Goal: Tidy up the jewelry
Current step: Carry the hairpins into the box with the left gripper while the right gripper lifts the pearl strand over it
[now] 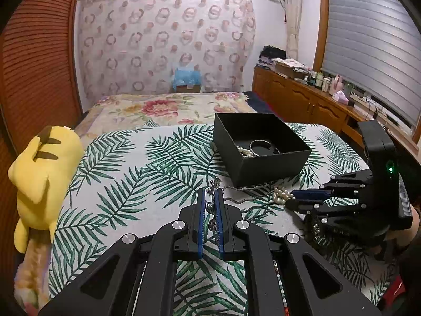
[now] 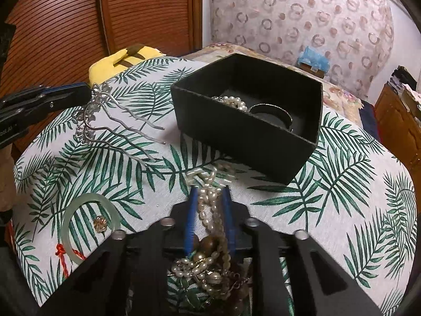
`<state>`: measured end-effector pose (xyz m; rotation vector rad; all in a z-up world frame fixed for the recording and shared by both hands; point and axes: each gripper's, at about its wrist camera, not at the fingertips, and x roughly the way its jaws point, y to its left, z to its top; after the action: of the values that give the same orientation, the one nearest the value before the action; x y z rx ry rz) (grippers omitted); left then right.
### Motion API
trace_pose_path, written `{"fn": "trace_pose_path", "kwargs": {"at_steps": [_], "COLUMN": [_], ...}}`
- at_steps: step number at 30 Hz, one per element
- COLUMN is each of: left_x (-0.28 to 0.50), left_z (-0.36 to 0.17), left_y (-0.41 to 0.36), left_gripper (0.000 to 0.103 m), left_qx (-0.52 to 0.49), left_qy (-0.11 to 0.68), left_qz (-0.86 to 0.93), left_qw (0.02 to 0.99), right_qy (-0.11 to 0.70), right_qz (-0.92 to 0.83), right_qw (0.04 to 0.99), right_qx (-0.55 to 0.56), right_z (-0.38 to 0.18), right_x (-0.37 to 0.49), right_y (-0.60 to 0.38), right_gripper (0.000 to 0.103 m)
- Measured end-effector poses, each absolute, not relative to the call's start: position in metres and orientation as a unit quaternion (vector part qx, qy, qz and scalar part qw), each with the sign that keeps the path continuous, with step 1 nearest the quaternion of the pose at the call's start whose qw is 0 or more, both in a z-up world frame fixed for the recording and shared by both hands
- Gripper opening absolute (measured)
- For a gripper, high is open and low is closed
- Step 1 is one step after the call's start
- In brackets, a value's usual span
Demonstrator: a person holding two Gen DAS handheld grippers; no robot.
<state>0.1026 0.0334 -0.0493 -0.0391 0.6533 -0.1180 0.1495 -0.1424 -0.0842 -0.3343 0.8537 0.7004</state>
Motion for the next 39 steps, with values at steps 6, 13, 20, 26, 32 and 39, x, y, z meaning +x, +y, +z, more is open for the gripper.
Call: {"fn": "trace_pose_path", "kwargs": {"at_steps": [6, 13, 20, 26, 32, 39], "left_x": [0.1, 0.097, 0.103, 0.11, 0.12, 0.132], "left_z": [-0.048, -0.032, -0.013, -0.003, 0.003, 0.007], "left_y": [0.036, 0.035, 0.024, 0.02, 0.019, 0.018], "left_gripper": [0.007, 0.007, 0.007, 0.007, 0.007, 0.007], "left_qx": [-0.02, -0.017, -0.015, -0.012, -0.01, -0.017], "left_qy": [0.318, 0.304, 0.289, 0.279, 0.274, 0.274], "left_qz": [-0.061, -0.064, -0.069, -0.072, -0.074, -0.076], "left_qw": [0.946, 0.95, 0.955, 0.958, 0.959, 0.959], "right_qy": [0.383, 0.342, 0.302, 0.275, 0.259, 0.239], "right_qz": [0.33, 0.335, 0.338, 0.339, 0.349, 0.352], "right_qw": [0.85, 0.868, 0.881, 0.89, 0.893, 0.899], "right_qx": [-0.15, -0.132, -0.133, -0.131, -0.121, -0.106], "right_z": [-0.07, -0.026, 0.014, 0.042, 0.057, 0.077], "right_x": [0.144, 0.13, 0.121, 0.124, 0.128, 0.136], "right_y": [-0.15, -0.169, -0.175, -0.18, -0.18, -0.185], "right_gripper": [0.011, 0.011, 0.011, 0.011, 0.011, 0.011]}}
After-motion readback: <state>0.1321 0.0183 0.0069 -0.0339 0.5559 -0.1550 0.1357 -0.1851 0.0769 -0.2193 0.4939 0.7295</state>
